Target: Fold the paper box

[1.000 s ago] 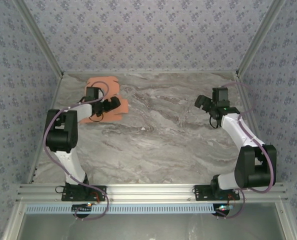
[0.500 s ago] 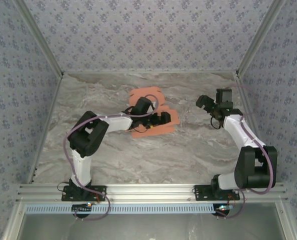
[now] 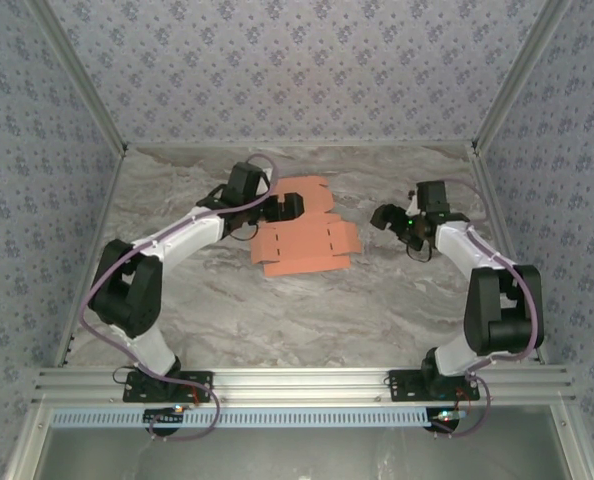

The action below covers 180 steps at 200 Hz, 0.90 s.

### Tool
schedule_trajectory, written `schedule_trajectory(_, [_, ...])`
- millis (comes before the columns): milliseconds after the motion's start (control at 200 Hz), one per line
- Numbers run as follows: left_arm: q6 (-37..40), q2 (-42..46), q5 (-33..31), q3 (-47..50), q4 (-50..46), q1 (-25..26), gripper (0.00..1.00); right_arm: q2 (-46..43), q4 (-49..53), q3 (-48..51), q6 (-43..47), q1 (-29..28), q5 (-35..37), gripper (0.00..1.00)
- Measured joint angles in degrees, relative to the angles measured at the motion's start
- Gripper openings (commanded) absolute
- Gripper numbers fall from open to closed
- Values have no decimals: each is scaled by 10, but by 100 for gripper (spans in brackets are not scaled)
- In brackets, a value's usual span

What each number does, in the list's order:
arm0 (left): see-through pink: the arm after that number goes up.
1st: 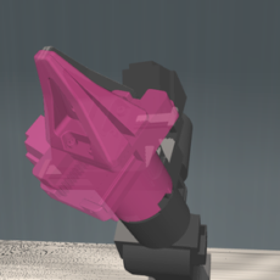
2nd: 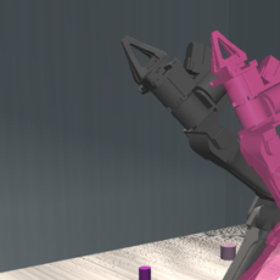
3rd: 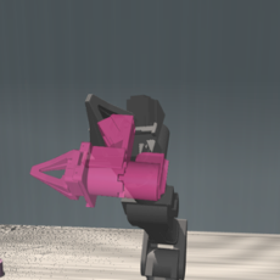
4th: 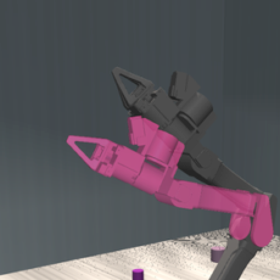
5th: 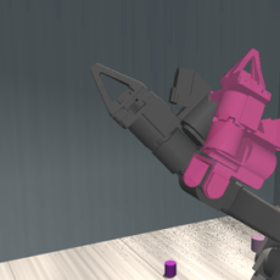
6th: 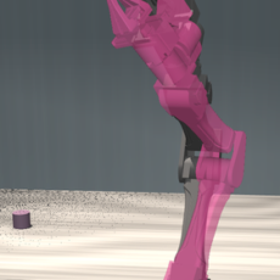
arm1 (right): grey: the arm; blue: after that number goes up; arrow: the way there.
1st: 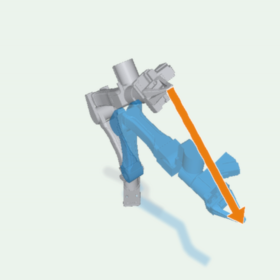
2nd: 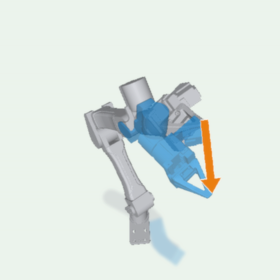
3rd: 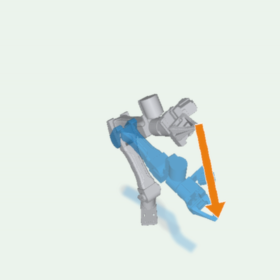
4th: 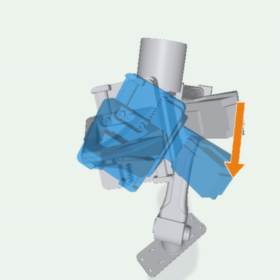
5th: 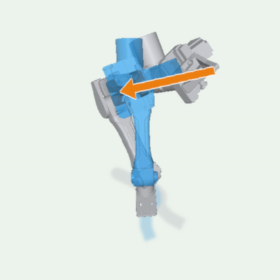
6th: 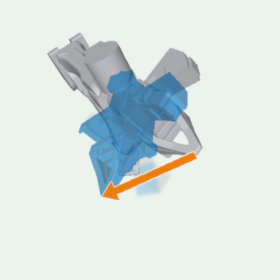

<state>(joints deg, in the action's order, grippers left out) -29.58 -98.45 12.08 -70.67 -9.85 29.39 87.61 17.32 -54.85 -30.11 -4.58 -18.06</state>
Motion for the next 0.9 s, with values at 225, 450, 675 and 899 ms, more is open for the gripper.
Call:
schedule_trajectory(225, [16,-50,-14,28,-37,-87,99,48,6,-56,-12,-70,-37,89])
schedule_trajectory(450, [34,-90,-16,28,-45,-90,91,74,7,-67,-29,-91,-60,89])
schedule_trajectory(675, [84,-118,0,4,-41,-88,92,74,-14,-69,-90,-120,-73,90])
schedule_trajectory(899, [84,-124,87,7,-21,-89,89,36,-115,5,-208,-183,-51,93])
